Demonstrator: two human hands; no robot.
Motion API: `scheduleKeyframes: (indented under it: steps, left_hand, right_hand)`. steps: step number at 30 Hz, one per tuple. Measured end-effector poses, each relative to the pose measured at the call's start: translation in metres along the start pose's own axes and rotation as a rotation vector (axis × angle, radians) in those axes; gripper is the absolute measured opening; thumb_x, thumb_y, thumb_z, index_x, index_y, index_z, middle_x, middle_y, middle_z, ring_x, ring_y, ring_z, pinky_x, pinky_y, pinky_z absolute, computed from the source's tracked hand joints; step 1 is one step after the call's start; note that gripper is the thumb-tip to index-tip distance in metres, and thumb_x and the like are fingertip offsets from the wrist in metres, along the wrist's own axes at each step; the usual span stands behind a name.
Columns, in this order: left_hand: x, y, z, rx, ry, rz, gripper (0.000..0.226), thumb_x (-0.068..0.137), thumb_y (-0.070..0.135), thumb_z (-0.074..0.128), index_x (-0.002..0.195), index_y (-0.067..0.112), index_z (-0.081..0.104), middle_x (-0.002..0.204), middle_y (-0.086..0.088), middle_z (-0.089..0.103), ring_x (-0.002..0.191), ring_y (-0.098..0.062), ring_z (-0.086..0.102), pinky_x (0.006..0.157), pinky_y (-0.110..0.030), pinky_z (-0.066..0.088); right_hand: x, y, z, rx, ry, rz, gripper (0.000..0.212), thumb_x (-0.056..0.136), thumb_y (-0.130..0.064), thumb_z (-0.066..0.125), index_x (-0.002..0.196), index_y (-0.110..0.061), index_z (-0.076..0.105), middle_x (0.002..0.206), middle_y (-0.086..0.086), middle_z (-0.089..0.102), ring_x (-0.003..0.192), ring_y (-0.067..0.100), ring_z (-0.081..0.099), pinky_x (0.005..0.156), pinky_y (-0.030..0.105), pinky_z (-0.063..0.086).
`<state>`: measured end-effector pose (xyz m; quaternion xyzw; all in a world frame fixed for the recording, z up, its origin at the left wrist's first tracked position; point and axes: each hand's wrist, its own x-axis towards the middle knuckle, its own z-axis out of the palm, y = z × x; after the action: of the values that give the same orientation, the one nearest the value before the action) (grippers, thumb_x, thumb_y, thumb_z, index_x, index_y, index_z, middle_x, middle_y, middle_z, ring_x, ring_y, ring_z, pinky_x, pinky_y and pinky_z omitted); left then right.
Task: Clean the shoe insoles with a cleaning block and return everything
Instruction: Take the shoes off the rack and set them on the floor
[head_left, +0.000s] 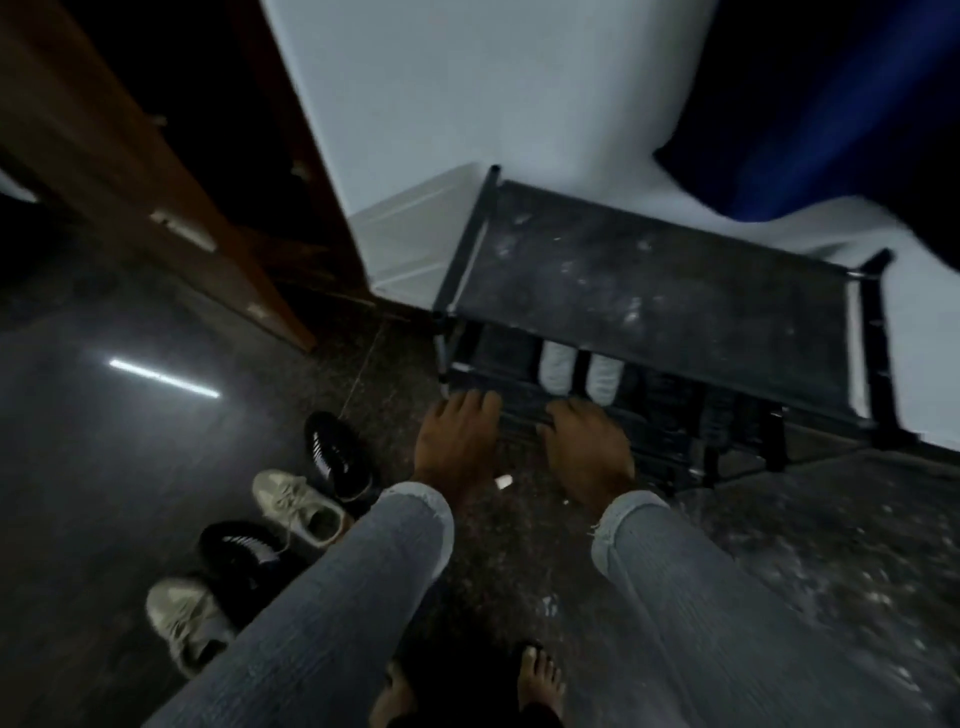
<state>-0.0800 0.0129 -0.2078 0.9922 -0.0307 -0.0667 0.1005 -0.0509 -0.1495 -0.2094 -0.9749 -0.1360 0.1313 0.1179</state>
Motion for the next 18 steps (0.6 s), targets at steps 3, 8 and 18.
scheduleKeyframes:
  steps: [3, 8, 18]
  left_hand:
    - [0.014, 0.042, -0.02, 0.055, 0.05, 0.101, 0.038, 0.075, 0.031, 0.05, 0.103, 0.009, 0.065, 0.093, -0.012, 0.068, 0.084, -0.034, 0.068, 0.073, -0.041, 0.054]
    - [0.019, 0.097, -0.043, 0.077, 0.133, 0.216, 0.047, 0.074, 0.023, 0.074, 0.116, 0.007, 0.062, 0.106, -0.013, 0.066, 0.097, -0.033, 0.064, 0.083, -0.045, 0.052]
    - [0.027, 0.169, -0.077, 0.11, 0.272, 0.359, 0.066, 0.093, 0.04, 0.052, 0.148, 0.012, 0.027, 0.151, -0.011, 0.035, 0.136, -0.028, 0.036, 0.111, -0.044, 0.032]
  right_hand:
    - [-0.02, 0.038, -0.041, -0.002, 0.079, 0.103, 0.035, 0.097, -0.035, 0.048, 0.123, -0.013, 0.056, 0.123, 0.009, 0.06, 0.116, 0.028, 0.052, 0.091, 0.039, 0.044]
    - [-0.058, 0.086, -0.083, -0.004, 0.164, 0.229, 0.042, 0.097, -0.037, 0.048, 0.131, -0.013, 0.051, 0.134, 0.01, 0.054, 0.126, 0.029, 0.045, 0.102, 0.04, 0.037]
    - [-0.11, 0.145, -0.138, -0.07, 0.337, 0.327, 0.043, 0.095, -0.041, 0.048, 0.124, -0.01, 0.051, 0.13, 0.013, 0.055, 0.124, 0.032, 0.046, 0.103, 0.043, 0.036]
